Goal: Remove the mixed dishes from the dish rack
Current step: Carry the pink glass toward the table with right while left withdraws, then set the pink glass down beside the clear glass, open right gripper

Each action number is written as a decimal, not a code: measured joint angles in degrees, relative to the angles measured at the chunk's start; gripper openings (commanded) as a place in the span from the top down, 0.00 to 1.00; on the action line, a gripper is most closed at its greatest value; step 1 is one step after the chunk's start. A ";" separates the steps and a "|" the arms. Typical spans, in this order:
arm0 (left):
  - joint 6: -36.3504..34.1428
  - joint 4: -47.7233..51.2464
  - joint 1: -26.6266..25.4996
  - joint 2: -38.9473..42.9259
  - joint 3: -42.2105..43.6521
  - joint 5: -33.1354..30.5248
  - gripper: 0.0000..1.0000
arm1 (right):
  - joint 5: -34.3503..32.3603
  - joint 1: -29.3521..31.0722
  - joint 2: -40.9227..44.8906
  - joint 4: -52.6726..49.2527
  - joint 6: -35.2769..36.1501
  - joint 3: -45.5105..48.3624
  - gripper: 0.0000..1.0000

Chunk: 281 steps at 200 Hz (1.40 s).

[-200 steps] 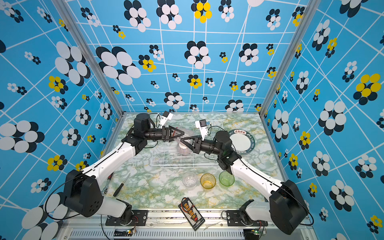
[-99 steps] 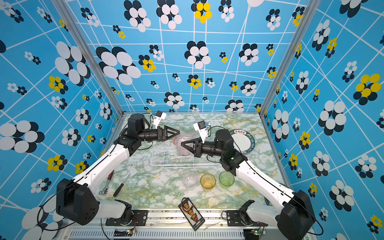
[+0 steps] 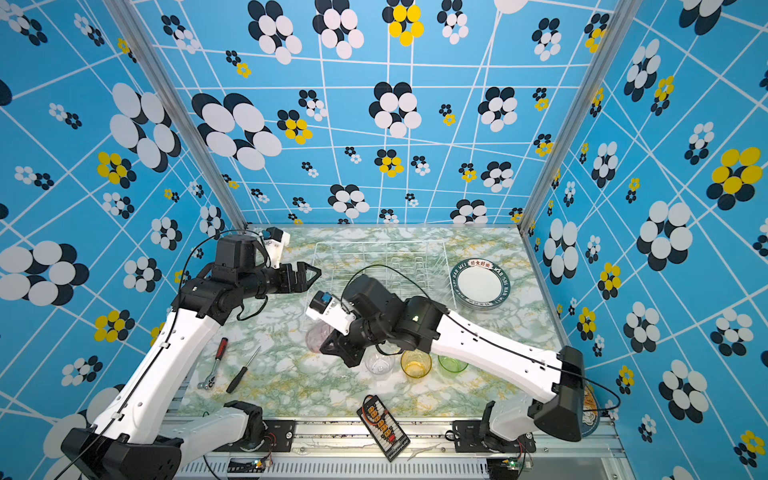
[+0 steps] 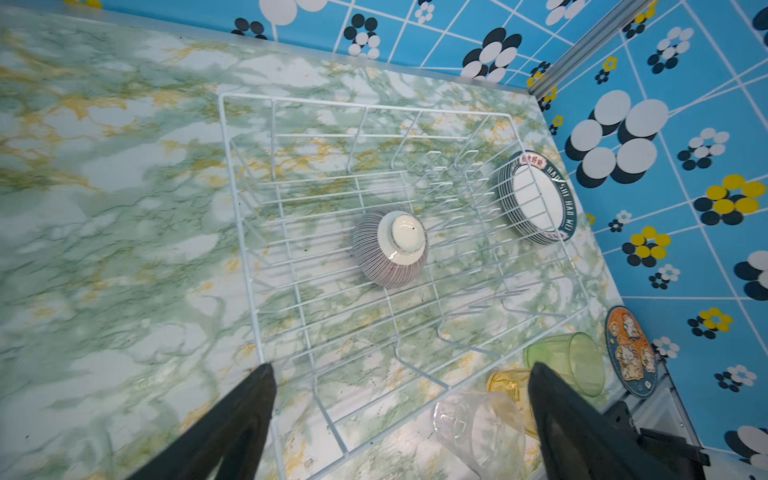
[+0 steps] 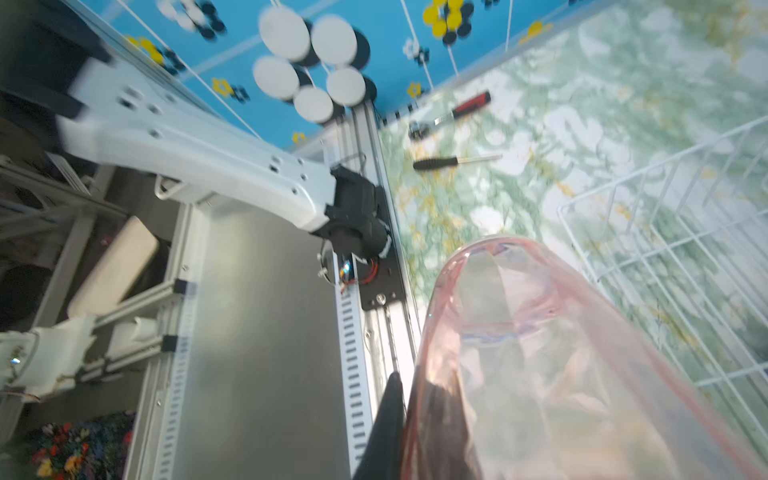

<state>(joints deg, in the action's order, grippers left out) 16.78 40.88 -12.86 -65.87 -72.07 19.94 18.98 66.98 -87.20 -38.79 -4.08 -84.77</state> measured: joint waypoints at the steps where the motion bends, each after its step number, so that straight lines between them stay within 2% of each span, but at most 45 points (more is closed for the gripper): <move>1: -0.02 0.04 0.02 0.00 0.00 -0.09 0.04 | -0.20 0.17 -0.26 -0.24 0.17 -0.15 1.00; 34: -0.98 1.57 0.26 0.00 0.00 -1.18 0.04 | -7.65 5.55 -11.41 -10.38 4.37 -5.33 1.00; 81: -1.49 1.60 1.16 0.00 0.02 -1.14 0.04 | -14.05 6.40 -21.49 -19.85 7.30 -12.92 1.00; 174: -1.95 1.57 3.10 -0.02 1.53 0.24 0.04 | -17.51 6.40 -33.75 -28.61 11.19 -20.35 1.00; 281: -2.73 1.31 3.93 -1.33 1.64 2.29 0.04 | -19.80 5.20 -38.88 -31.28 12.48 -23.93 1.00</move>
<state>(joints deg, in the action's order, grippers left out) 14.04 42.19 -8.93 -67.20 -70.43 22.24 -0.82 72.18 -126.08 -70.06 8.40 -108.71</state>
